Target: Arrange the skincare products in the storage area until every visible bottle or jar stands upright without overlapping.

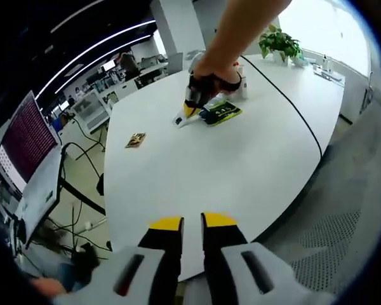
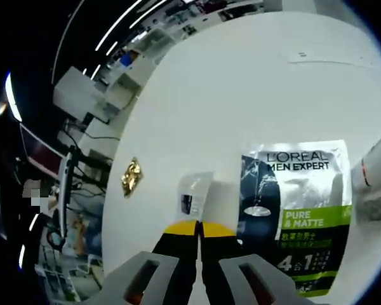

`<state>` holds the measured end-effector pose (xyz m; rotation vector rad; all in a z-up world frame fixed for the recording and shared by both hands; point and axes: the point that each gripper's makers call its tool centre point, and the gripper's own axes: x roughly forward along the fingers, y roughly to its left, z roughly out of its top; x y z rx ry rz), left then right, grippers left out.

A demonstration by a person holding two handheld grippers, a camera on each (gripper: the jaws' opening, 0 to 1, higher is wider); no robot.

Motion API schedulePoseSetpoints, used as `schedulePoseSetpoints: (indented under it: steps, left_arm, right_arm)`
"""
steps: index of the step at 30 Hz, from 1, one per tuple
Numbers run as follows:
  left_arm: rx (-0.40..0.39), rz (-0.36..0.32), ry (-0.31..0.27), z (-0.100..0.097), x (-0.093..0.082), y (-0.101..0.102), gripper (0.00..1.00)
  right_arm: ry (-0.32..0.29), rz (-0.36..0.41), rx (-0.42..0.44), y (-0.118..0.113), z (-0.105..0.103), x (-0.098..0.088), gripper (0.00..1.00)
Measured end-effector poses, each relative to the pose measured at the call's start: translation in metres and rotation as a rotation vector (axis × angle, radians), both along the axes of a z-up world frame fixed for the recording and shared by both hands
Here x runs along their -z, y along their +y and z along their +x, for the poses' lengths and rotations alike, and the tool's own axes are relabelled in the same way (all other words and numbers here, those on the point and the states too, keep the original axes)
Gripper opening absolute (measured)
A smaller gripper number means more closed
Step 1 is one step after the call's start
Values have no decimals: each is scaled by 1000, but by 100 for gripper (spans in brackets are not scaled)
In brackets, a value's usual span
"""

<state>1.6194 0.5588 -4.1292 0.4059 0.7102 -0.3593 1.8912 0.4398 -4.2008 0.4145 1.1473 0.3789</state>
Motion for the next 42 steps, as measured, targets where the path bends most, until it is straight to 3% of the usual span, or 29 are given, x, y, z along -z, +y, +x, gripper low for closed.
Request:
schedulePoseSetpoints:
  steps: [18,32,38,42]
  left_arm:
    - [3,10,-1,0,0,1,2]
    - [7,13,-6,0,-1,1,1]
    - [6,14,-10,1,-1,1,1]
    - [6,14,-12,1,-2,1,1]
  right_arm:
    - [-13,-16,6,0,3,-1,5]
    - [-48,-16,-4,5,6,-13,8]
    - [-164,-168,-206,13,7,-18,11]
    - [-271,-263,-385,28,12,-25,20]
